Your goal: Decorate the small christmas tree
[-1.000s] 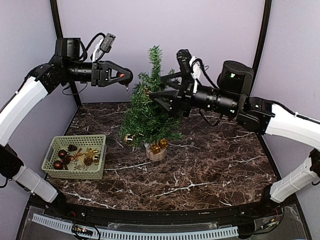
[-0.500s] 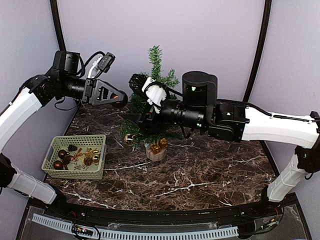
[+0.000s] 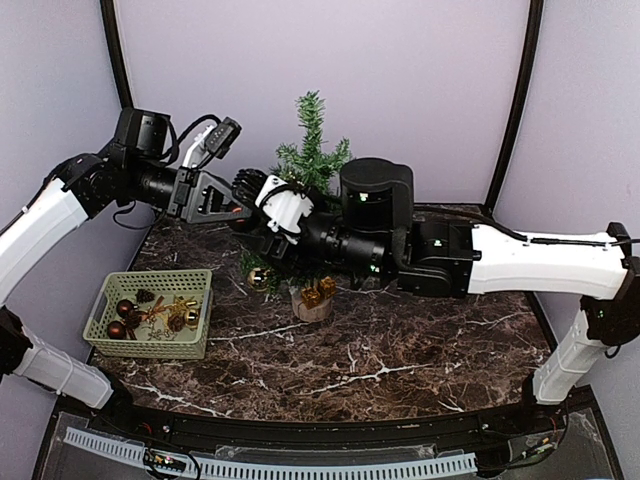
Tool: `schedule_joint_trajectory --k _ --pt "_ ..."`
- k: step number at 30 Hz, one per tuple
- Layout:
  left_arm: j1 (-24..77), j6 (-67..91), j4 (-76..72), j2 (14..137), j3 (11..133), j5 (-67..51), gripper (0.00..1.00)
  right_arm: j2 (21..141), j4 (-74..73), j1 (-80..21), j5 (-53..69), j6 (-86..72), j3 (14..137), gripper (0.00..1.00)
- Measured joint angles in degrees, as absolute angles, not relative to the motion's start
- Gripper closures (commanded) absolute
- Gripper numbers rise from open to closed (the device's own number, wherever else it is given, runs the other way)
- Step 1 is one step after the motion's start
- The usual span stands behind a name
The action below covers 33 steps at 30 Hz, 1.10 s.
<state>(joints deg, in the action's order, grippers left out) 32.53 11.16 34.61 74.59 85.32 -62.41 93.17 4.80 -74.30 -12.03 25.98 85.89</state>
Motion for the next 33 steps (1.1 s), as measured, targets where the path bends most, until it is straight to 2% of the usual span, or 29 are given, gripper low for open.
schedule_joint_trajectory --k 6,10,12,16,20,22,28,33 --pt "32.80 11.16 34.70 74.59 85.32 -62.39 0.52 93.36 5.63 -74.83 -12.80 26.52 85.89 0.41" --pt "32.82 11.14 35.05 74.61 85.32 -62.37 0.52 93.76 6.24 -75.02 -13.04 26.68 85.95 0.49" --pt "32.84 11.29 35.20 74.61 85.27 -62.22 0.52 93.82 6.28 -75.02 -13.32 26.94 85.95 0.50" --pt "32.86 11.53 35.00 74.59 84.97 -62.15 0.45 93.82 6.28 -75.09 -13.82 26.81 85.86 0.50" --pt "32.91 12.53 33.01 74.24 83.00 -62.24 0.24 93.78 7.35 -75.09 -14.39 25.98 85.01 0.52" --pt "33.04 13.39 31.35 73.73 81.25 -62.11 0.10 93.62 8.01 -75.09 -14.81 25.39 84.60 0.52" --pt "33.04 16.43 24.12 69.71 75.64 -58.74 0.01 92.23 9.85 -75.09 -16.34 23.42 82.81 0.52" --pt "33.01 17.32 15.90 61.84 68.66 -50.92 0.01 90.87 11.14 -75.09 -19.31 22.17 81.38 0.52"
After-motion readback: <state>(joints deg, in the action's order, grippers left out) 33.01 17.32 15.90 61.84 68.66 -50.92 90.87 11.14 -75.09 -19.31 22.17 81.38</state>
